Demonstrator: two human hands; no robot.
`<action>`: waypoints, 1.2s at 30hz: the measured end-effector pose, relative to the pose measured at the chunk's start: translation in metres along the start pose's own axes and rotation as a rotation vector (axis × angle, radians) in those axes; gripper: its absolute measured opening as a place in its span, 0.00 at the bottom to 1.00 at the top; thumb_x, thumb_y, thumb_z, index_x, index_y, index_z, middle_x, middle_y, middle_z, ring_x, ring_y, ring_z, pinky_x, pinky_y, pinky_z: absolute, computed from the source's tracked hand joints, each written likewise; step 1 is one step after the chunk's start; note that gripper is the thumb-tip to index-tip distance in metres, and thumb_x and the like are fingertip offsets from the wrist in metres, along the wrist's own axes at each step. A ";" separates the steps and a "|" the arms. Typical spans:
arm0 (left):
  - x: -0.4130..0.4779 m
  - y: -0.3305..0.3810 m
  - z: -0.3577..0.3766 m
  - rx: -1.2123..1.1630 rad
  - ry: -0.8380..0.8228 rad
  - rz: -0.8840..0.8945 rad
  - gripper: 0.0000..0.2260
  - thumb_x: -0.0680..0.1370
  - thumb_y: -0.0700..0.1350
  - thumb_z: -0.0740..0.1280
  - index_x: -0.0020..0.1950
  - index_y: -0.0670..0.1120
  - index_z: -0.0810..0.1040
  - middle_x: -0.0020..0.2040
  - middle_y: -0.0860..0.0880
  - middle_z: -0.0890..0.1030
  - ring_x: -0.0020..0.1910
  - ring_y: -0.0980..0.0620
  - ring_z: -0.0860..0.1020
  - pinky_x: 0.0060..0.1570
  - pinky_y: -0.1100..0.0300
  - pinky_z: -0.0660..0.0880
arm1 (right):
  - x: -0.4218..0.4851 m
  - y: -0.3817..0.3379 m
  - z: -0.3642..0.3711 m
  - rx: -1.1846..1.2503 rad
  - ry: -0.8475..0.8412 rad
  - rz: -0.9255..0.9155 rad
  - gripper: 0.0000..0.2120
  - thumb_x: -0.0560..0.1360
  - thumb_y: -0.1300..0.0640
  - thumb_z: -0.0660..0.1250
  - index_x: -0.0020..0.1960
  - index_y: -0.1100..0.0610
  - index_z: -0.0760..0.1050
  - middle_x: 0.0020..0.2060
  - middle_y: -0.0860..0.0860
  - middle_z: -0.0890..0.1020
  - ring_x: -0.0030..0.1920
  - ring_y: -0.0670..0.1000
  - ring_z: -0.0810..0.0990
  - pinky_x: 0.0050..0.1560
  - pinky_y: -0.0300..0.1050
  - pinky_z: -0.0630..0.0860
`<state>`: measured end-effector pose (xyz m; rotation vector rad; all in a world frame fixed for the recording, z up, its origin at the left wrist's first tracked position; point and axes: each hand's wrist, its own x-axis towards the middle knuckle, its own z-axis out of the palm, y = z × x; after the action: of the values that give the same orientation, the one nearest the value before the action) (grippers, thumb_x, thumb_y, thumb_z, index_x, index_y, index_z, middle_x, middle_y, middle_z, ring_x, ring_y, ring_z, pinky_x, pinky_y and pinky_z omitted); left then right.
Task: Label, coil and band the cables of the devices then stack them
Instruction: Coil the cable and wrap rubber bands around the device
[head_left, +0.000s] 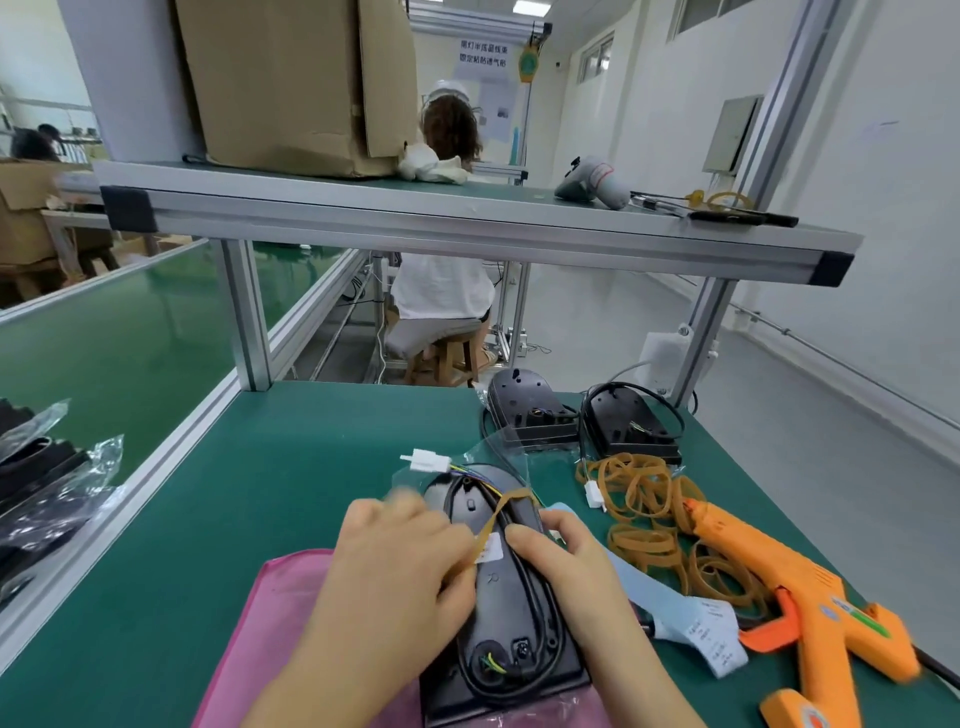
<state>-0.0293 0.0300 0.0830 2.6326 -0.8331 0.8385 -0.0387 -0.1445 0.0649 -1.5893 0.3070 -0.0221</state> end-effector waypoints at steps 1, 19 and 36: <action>0.003 -0.002 -0.004 0.019 -0.005 0.027 0.08 0.67 0.52 0.61 0.29 0.50 0.69 0.32 0.55 0.72 0.38 0.49 0.71 0.39 0.52 0.67 | 0.000 0.001 0.001 -0.011 0.003 -0.007 0.09 0.71 0.58 0.72 0.50 0.57 0.76 0.31 0.51 0.83 0.31 0.49 0.81 0.30 0.38 0.75; 0.020 0.042 -0.006 -0.733 -0.189 -0.053 0.11 0.71 0.42 0.62 0.33 0.54 0.64 0.38 0.55 0.67 0.39 0.55 0.67 0.41 0.58 0.68 | -0.005 -0.006 -0.007 -0.350 0.120 -0.170 0.22 0.56 0.38 0.65 0.49 0.38 0.68 0.30 0.45 0.77 0.31 0.45 0.73 0.36 0.44 0.71; -0.014 0.016 -0.004 -0.918 -0.041 -0.393 0.05 0.68 0.54 0.71 0.35 0.56 0.82 0.42 0.57 0.79 0.52 0.64 0.77 0.52 0.72 0.69 | -0.021 0.005 0.000 0.122 0.129 -0.192 0.18 0.54 0.43 0.73 0.43 0.38 0.72 0.31 0.57 0.76 0.33 0.53 0.75 0.37 0.50 0.73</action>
<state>-0.0497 0.0252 0.0786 1.8811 -0.4955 0.2009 -0.0602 -0.1400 0.0635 -1.4939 0.2472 -0.2872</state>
